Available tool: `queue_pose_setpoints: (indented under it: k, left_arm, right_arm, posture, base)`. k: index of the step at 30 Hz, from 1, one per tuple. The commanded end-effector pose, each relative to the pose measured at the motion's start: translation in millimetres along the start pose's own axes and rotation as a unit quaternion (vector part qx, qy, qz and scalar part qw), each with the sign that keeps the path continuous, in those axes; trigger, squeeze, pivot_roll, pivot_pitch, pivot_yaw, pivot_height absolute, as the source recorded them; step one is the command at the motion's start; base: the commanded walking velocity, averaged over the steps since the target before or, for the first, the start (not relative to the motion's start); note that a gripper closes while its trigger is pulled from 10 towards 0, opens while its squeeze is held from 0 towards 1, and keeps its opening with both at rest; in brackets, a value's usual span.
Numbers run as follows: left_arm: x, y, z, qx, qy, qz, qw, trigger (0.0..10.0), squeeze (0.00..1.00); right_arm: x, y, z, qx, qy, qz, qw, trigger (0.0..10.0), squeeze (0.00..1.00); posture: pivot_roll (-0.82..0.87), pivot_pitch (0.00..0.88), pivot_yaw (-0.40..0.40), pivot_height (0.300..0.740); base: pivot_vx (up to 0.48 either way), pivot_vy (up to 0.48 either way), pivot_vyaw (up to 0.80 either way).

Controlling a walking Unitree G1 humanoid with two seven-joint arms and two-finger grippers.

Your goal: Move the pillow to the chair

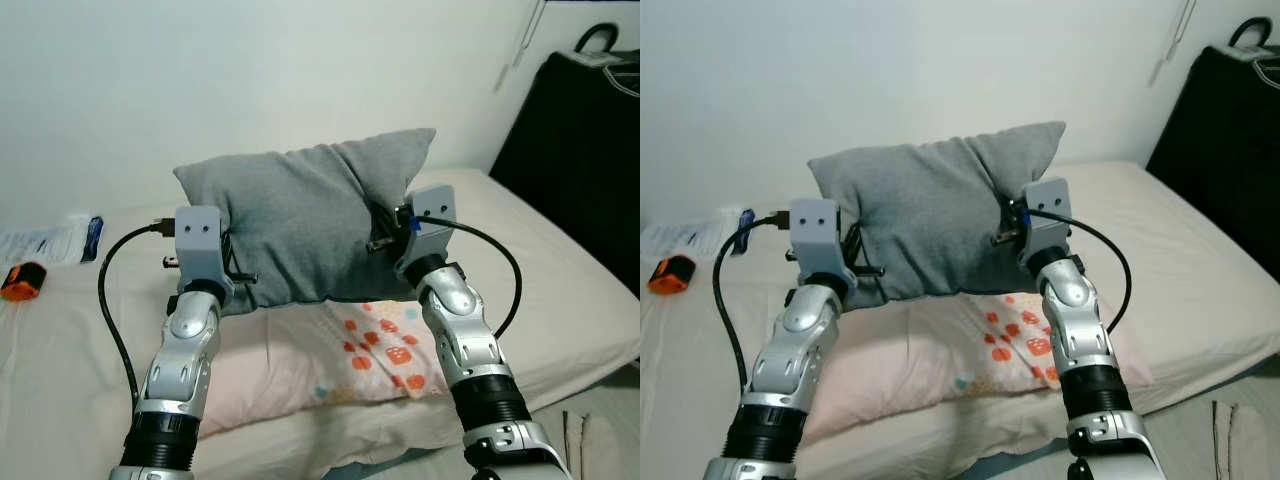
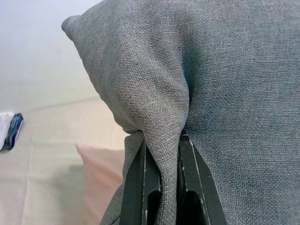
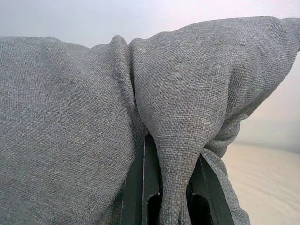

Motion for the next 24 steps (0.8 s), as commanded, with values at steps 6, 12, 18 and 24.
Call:
queue_pose_setpoints:
  k: [6,12,18,24]
  left_arm:
    - [-14.4,15,3.4,-0.036,-0.032,0.003,0.999,10.0,0.00]
    - [-11.3,14,2.2,-0.036,-0.030,0.011,0.999,10.0,0.00]
    - [-11.3,15,2.9,-0.036,-0.030,0.013,0.999,10.0,0.00]
    - [-14.3,11,2.2,-0.030,-0.034,0.017,0.999,10.0,0.00]
  right_arm:
    - [22.0,6,5.7,-0.013,0.055,-0.003,0.998,10.0,0.00]
    - [27.0,-2,8.3,0.002,0.053,0.008,0.999,10.0,0.00]
    - [27.6,-5,8.2,0.008,0.051,0.007,0.999,10.0,0.00]
    - [22.9,-20,7.0,0.052,0.038,0.025,0.998,10.0,0.00]
  posture:
    - [0.00,0.000,-0.070,0.725]
    - [0.00,0.000,-0.069,0.730]
    - [0.00,0.000,-0.069,0.730]
    - [0.01,0.000,-0.076,0.730]
  base:
    - [0.000,0.000,0.00]
    - [0.000,0.000,0.00]
    - [0.000,0.000,0.00]
    - [0.000,0.000,-0.27]
Point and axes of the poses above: a point about 5 cm out from each wrist's last joint towards the gripper, its own z axis pointing out of the wrist towards the gripper, its own y axis along the axis of the wrist's last joint, x = y × z, the point moved 1 cm from there along z, pointing out of the wrist towards the gripper, and after that the axes turned 6 degrees about z, right-handed, at the moved point
